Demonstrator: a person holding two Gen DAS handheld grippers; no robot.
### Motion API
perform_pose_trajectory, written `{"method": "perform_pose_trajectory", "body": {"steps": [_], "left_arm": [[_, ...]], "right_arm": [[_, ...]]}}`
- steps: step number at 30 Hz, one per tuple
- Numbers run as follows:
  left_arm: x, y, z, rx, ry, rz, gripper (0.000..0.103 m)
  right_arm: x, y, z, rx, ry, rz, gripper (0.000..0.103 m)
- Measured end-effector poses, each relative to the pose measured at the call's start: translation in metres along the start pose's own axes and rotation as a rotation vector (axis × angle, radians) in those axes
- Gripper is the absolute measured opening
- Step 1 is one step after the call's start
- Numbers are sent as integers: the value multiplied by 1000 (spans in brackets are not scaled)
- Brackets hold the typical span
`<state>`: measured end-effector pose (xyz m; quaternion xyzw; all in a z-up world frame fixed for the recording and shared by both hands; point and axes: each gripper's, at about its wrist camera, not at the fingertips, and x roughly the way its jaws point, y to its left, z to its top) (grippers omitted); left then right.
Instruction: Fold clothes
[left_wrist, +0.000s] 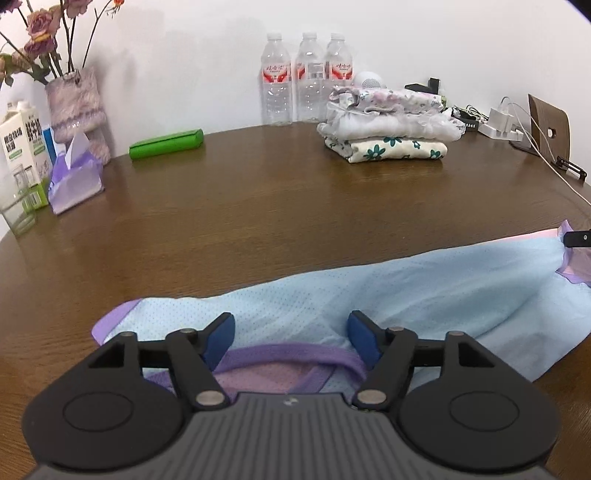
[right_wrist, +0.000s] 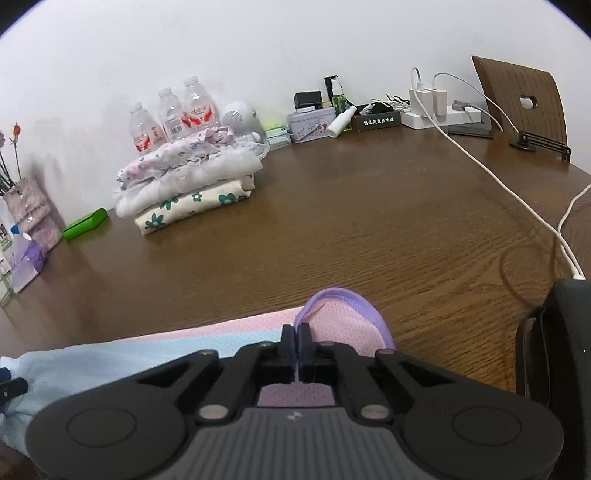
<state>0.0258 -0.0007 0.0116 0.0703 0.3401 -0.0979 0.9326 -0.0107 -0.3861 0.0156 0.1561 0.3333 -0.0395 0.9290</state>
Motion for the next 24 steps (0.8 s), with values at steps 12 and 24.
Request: {"method": "perform_pose_trajectory", "body": {"steps": [12, 24], "left_arm": [[2, 8, -5, -26, 3, -18, 77], [-37, 63, 20, -32, -77, 2, 77]], "right_arm": [[17, -10, 15, 40, -59, -157, 0], [-55, 18, -7, -217, -71, -4, 32]]}}
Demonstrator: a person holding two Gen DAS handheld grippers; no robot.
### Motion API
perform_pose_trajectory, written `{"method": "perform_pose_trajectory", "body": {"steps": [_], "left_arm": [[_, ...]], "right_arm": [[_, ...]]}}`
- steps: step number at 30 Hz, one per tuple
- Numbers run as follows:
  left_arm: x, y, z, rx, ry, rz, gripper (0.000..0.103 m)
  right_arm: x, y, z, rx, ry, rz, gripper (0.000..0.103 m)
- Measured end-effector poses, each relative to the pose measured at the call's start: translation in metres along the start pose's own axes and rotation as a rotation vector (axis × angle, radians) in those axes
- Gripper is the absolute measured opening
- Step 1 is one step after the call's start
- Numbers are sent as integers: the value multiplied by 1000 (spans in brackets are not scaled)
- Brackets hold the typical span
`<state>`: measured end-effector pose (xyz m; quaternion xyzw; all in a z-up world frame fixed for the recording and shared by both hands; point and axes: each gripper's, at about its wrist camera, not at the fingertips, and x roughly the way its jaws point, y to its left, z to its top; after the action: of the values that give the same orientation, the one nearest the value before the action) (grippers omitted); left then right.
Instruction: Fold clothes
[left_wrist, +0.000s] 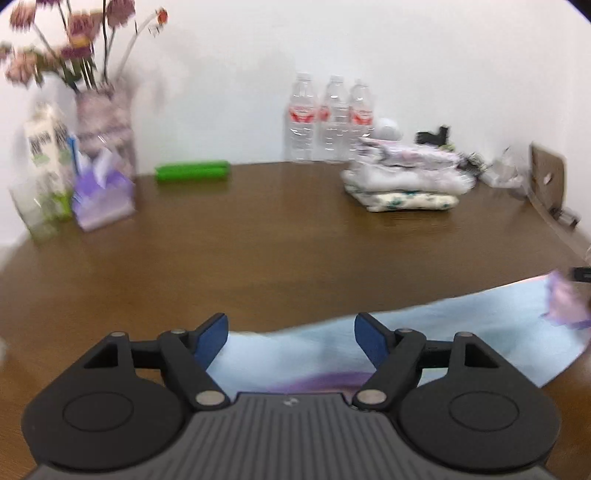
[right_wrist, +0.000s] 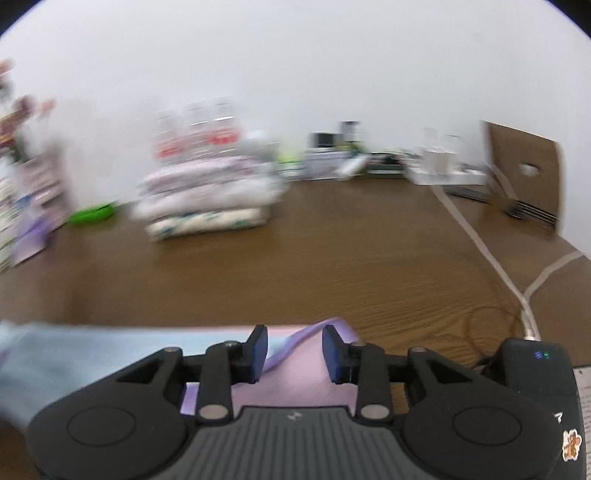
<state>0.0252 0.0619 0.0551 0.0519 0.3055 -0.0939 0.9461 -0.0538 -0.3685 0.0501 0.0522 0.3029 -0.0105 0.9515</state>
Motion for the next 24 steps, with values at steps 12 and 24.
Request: {"method": "perform_pose_trajectory", "body": {"steps": [12, 24], "left_arm": [[95, -162, 68, 584, 132, -421, 60], [90, -133, 24, 533, 112, -362, 17]], "right_arm": [[-26, -5, -45, 98, 73, -168, 41], [10, 11, -41, 16, 45, -93, 6]]}}
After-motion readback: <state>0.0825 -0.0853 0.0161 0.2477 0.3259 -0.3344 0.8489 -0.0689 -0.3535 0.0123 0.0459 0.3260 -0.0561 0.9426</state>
